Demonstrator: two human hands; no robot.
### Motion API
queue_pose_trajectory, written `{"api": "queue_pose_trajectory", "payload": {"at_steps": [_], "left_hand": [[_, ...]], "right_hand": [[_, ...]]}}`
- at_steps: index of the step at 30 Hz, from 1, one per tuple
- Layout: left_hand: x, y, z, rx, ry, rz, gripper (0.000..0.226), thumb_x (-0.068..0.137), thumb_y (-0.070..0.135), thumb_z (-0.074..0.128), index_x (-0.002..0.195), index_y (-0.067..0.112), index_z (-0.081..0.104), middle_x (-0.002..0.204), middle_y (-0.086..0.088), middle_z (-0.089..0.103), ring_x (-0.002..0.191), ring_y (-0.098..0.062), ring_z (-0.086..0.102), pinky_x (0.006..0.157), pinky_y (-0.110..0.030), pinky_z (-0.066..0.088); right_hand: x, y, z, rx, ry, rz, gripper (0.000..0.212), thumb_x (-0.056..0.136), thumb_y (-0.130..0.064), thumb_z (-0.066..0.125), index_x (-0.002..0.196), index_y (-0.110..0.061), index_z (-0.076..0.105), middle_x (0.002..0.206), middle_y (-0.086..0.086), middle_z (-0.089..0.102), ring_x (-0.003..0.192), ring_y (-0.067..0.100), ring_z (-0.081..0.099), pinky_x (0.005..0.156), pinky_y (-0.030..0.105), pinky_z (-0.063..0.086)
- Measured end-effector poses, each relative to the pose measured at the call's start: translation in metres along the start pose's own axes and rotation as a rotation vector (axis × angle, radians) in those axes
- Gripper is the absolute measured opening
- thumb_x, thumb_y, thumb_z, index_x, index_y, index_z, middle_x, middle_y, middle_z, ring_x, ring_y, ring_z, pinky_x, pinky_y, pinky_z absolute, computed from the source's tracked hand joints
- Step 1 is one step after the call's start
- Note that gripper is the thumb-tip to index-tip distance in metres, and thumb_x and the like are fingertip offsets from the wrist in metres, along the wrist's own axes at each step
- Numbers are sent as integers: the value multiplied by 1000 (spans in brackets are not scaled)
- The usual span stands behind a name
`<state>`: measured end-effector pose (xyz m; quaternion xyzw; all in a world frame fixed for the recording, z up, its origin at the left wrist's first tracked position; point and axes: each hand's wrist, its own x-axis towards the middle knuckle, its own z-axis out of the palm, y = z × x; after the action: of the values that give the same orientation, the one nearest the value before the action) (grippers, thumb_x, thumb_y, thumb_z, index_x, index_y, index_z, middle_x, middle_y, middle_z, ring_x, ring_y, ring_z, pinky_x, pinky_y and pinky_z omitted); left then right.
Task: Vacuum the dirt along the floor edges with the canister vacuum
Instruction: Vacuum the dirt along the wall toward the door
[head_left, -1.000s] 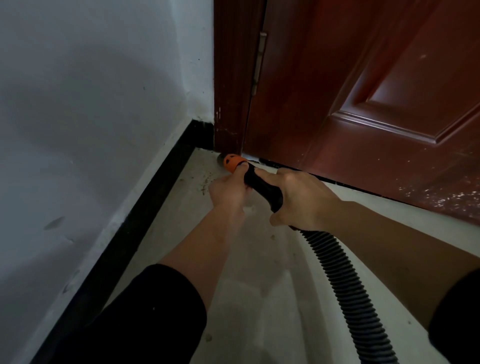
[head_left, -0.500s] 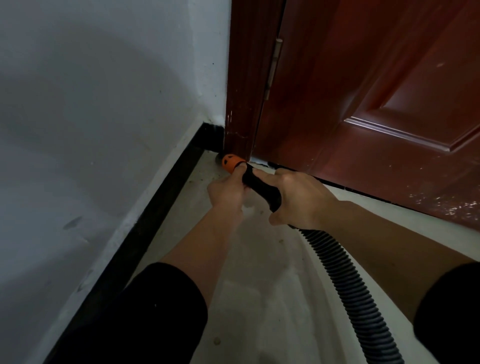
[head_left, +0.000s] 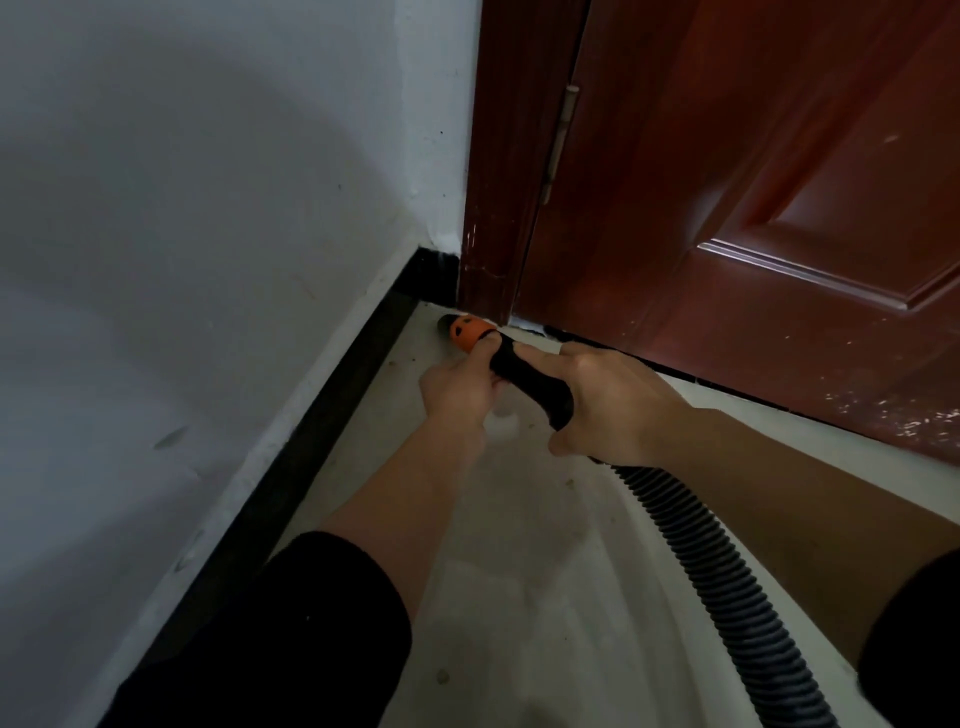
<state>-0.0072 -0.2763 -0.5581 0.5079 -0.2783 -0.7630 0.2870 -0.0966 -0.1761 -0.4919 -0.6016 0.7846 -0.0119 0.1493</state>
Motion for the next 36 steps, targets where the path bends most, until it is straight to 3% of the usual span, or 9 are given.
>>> {"api": "queue_pose_trajectory", "payload": {"at_steps": [6,10,21,28,36], "left_hand": [[-30,-26,9,15,-42,-71,21,87,20,73,92,0,68,91,-14,73,78,-17,72,67,-24,56],[-44,-36,8,45,-36,-85,17,87,21,72,81,5,66,85,-11,72,75,-15,70,66,-22,54],[-72,-50,-4,55,-30,-102,21,88,23,71,93,3,69,86,-11,74,73,-13,71,63,-21,53],[-78,-49,-18,83,2,-64,17,87,23,71,80,8,69,74,-5,73,71,-12,70,70,-24,54],[-71,-38,-16,39,17,-52,15,88,20,70,88,5,68,82,-8,72,68,-9,69,68,-20,55]], "right_hand": [[-43,14,-2,14,-20,23,102,68,-27,79,147,-49,18,83,-9,43,67,9,48,61,32,48],[-61,20,2,27,-22,20,103,69,-27,78,147,-50,15,84,-9,44,68,9,49,64,34,50],[-90,18,6,3,-64,-23,103,70,-29,76,148,-49,12,88,-8,46,70,10,49,62,31,48],[-90,9,14,-19,-69,-52,103,72,-32,75,150,-46,9,88,-10,43,70,8,44,59,25,42],[-73,4,21,-12,-48,-40,105,72,-34,76,151,-45,8,90,-8,41,73,11,43,54,22,32]]}}
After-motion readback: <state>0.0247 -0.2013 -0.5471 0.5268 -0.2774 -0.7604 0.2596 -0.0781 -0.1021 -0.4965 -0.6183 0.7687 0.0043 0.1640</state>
